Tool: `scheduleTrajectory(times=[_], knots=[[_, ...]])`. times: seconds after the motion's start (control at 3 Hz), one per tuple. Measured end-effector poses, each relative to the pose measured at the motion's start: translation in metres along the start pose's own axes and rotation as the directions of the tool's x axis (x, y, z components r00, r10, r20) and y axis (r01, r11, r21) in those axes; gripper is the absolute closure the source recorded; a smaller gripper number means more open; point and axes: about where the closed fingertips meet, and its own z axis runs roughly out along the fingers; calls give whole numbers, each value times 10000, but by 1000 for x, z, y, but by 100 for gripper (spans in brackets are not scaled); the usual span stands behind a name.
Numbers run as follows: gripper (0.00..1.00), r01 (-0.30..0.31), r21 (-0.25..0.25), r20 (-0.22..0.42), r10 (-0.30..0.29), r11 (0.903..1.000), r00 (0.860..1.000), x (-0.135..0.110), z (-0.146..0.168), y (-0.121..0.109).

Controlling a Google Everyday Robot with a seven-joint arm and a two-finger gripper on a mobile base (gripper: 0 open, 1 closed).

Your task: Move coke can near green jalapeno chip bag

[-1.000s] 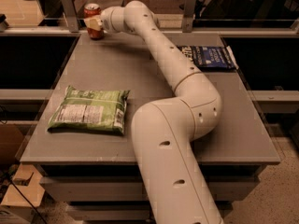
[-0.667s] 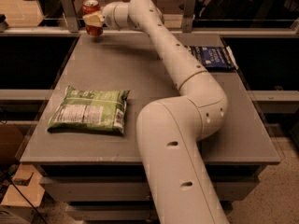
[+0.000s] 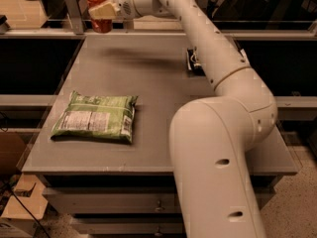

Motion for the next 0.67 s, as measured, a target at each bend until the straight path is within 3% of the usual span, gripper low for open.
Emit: scheduleTrajectory(times=[0.33,0.67], knots=[[100,172,-671,-432,-202,9976,9989,-9,-45,39],[100,174,-668,-422,-203,9976,9989,-9,-45,39]])
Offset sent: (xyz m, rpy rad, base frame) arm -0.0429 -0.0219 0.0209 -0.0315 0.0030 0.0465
